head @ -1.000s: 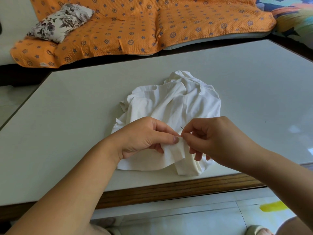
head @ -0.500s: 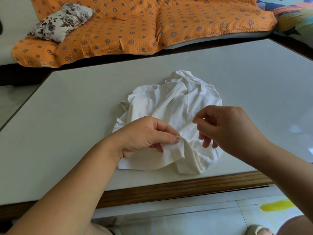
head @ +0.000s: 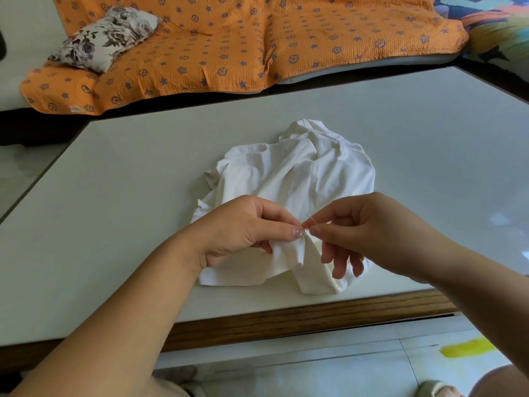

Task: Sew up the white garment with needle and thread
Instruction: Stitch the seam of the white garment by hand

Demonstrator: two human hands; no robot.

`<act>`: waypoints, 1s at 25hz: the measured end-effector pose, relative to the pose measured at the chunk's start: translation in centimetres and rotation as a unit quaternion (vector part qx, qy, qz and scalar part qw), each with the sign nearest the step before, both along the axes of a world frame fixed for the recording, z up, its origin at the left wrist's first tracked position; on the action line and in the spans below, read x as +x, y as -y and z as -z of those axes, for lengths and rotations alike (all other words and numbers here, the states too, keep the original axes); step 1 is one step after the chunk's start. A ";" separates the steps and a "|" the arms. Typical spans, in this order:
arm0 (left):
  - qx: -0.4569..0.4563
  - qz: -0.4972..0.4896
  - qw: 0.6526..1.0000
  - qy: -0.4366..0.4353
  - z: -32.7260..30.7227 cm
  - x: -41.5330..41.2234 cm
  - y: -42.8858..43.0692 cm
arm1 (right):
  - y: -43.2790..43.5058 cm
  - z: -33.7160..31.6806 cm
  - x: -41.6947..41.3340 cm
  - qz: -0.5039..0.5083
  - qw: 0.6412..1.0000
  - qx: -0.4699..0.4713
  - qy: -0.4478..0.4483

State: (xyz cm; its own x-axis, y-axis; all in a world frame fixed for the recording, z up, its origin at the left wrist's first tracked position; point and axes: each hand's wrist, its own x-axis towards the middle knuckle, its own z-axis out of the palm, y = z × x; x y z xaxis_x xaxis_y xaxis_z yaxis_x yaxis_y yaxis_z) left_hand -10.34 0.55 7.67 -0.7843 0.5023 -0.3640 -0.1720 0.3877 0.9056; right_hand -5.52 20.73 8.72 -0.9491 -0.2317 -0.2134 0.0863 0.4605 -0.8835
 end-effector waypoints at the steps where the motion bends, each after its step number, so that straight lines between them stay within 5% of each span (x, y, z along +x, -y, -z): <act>1: 0.002 0.001 1.000 -0.002 0.0 0.0 0.0 | 0.1 0.0 0.0 0.002 1.000 -0.001 0.004; 15: -0.009 -0.001 1.000 -0.015 0.0 -0.1 -0.1 | -0.6 0.2 0.0 -0.031 0.994 0.097 -0.049; 19: -0.014 -0.009 0.999 -0.029 0.0 0.0 -0.2 | -0.8 0.2 -0.3 -0.010 0.998 0.034 -0.042; 25: -0.020 -0.003 0.999 -0.026 0.4 0.1 -0.1 | -2.0 0.3 -2.1 0.154 0.975 -0.152 -0.040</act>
